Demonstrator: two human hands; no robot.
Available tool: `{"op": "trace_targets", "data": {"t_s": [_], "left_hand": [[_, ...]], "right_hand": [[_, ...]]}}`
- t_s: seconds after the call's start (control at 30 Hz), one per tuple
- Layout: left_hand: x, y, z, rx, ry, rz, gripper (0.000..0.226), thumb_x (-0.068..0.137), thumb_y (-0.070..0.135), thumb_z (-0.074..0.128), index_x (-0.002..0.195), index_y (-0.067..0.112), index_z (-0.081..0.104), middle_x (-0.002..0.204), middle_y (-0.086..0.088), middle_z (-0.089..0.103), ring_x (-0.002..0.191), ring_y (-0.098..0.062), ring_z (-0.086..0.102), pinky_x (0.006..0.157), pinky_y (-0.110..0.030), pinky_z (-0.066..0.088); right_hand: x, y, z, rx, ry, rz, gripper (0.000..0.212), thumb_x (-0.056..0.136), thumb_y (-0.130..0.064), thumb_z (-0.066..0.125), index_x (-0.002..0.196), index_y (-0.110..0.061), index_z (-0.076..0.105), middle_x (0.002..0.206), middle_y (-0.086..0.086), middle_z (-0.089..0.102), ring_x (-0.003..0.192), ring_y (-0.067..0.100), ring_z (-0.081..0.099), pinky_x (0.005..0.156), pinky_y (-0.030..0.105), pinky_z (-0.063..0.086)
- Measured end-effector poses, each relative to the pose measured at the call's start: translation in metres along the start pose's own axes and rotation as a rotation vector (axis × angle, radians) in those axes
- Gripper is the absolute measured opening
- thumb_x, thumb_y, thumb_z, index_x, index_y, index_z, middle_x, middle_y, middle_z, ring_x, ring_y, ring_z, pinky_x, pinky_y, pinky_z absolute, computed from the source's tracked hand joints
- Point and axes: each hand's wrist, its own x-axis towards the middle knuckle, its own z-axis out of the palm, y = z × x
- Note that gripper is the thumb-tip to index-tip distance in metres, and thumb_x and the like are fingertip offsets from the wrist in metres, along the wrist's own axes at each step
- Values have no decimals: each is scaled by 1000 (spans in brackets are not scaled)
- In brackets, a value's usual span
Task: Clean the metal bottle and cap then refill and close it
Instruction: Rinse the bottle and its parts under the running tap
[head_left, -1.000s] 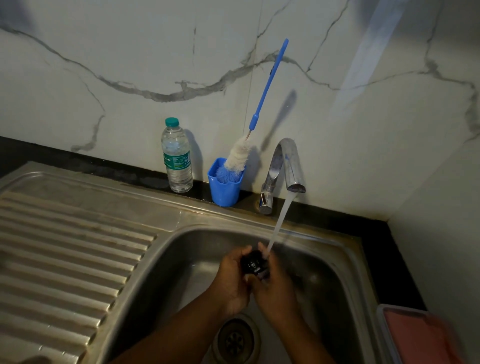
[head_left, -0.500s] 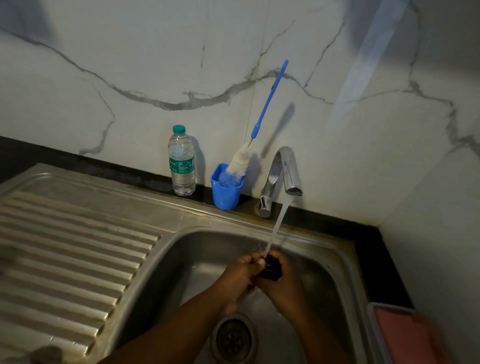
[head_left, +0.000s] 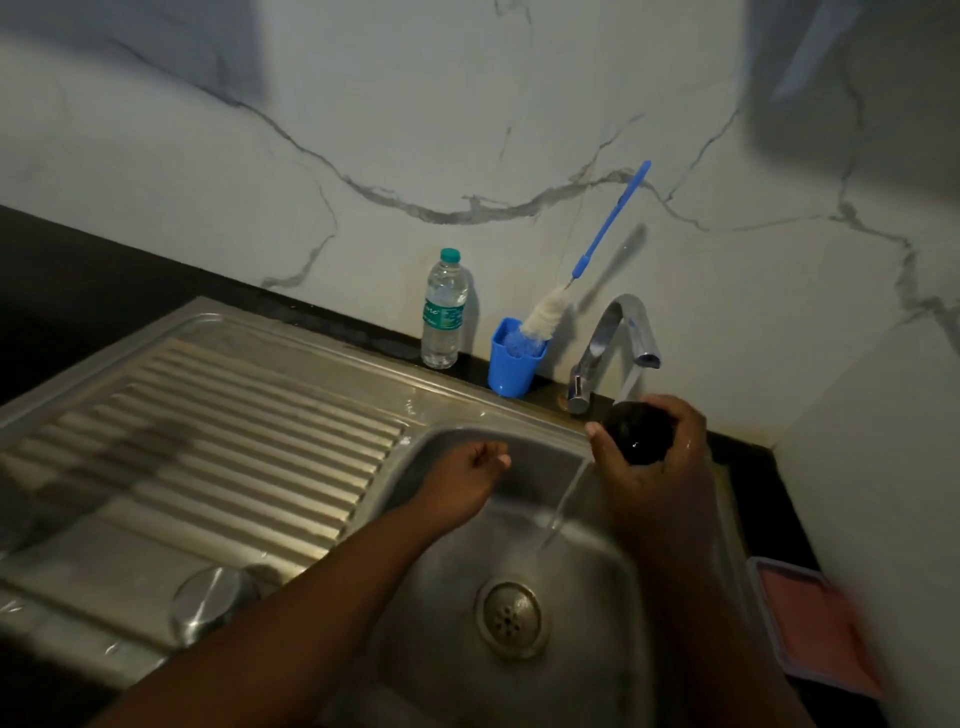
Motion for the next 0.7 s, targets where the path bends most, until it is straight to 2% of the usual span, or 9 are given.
{"op": "trace_targets", "data": {"t_s": [0.07, 0.13, 0.23, 0.33, 0.43, 0.5, 0.57, 0.63, 0.7], "left_hand": [[-9, -2, -16, 85, 2, 20, 25, 95, 28, 60, 119, 21, 65, 118, 2, 68, 107, -11, 62, 99, -29, 47], [-21, -4, -34, 147, -7, 55, 30, 93, 24, 63, 122, 15, 65, 120, 0, 67, 109, -12, 62, 99, -26, 45], [-35, -11, -72, 242, 34, 121, 30, 91, 26, 65, 119, 15, 67, 120, -1, 68, 112, -14, 62, 94, -19, 42], [-54, -22, -113, 290, 101, 136, 41, 85, 40, 60, 117, 15, 68, 120, -5, 67, 114, -18, 60, 93, -22, 41], [-79, -28, -155, 263, 172, 218, 32, 89, 32, 62, 111, 11, 71, 112, -5, 69, 108, -17, 62, 88, -23, 43], [-106, -31, -184, 231, 268, 348, 25, 91, 29, 62, 105, 11, 73, 102, 0, 71, 98, -10, 63, 81, -23, 47], [-139, -29, -216, 238, 440, 534, 23, 92, 30, 60, 99, 13, 74, 94, 3, 72, 88, -6, 64, 76, -24, 50], [-169, -27, -251, 226, 670, 712, 19, 92, 30, 59, 97, 15, 70, 91, -1, 70, 84, -14, 64, 72, -29, 51], [-190, -26, -287, 200, 853, 766, 14, 92, 31, 60, 98, 19, 62, 92, -8, 63, 80, -23, 60, 69, -33, 49]], "right_hand": [[-16, 14, 19, -198, -127, 15, 46, 79, -38, 72, 116, -24, 49, 108, -4, 59, 101, 13, 57, 79, 27, 48], [-35, 26, 40, -357, -278, 83, 32, 80, -41, 69, 102, -32, 47, 93, -10, 57, 94, 14, 59, 68, 21, 42], [-42, 8, 62, -313, -222, 23, 32, 82, -41, 68, 104, -35, 46, 94, -16, 48, 91, 7, 52, 76, 25, 43], [-44, -18, 86, -402, -489, 90, 19, 85, -35, 66, 93, -26, 50, 96, -7, 57, 90, 9, 53, 86, 33, 47], [-48, -55, 114, -302, -524, -11, 22, 86, -30, 66, 103, -26, 53, 112, -6, 51, 92, 4, 46, 86, 27, 41], [-56, -94, 143, -129, -593, -75, 40, 80, -29, 73, 115, -28, 53, 118, -10, 39, 101, 5, 45, 93, 26, 39], [-69, -128, 175, -9, -735, -183, 46, 67, -38, 78, 108, -30, 59, 113, -7, 53, 97, 7, 57, 91, 29, 48], [-88, -156, 201, -18, -890, -276, 51, 62, -38, 79, 108, -30, 61, 108, -5, 58, 95, 8, 60, 84, 26, 48], [-110, -177, 219, -67, -1019, -366, 57, 68, -28, 79, 120, -29, 56, 117, -4, 50, 105, 11, 55, 89, 23, 44]]}}
